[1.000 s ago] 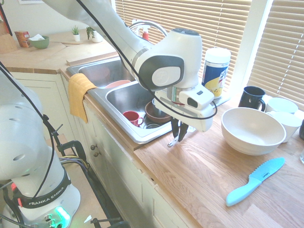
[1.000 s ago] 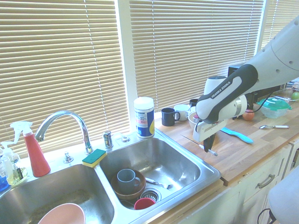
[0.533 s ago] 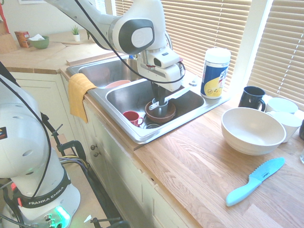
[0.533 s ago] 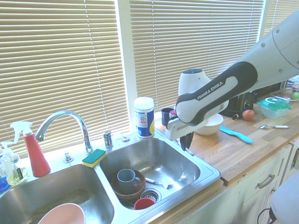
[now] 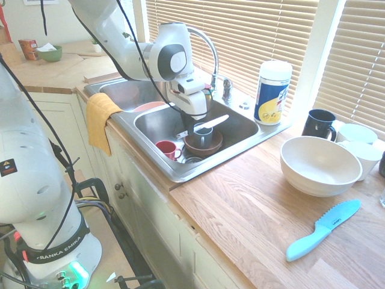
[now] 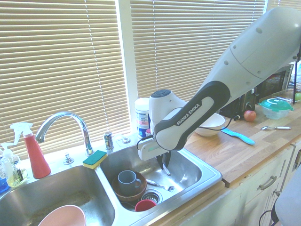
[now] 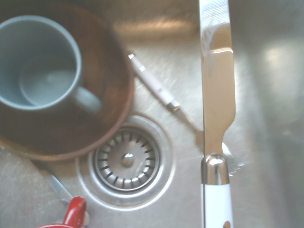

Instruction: Put the knife into the sink

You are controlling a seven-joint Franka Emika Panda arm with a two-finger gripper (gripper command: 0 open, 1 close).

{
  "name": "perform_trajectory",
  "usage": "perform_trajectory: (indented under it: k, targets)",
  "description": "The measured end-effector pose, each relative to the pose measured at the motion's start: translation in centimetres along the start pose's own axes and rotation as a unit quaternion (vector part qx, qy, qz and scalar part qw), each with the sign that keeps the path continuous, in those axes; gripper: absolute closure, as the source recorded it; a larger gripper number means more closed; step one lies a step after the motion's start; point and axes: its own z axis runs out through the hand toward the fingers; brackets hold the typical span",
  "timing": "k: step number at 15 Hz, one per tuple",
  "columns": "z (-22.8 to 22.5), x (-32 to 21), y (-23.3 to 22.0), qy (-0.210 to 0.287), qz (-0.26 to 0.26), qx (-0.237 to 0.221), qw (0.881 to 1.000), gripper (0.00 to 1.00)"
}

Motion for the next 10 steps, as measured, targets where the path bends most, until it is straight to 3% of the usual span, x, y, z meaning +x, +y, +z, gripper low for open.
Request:
perform_trajectory:
  k: [10]
  targets:
    - [10.8, 1.4, -4.0, -0.02, 0.017, -0.015, 1.0, 1.0]
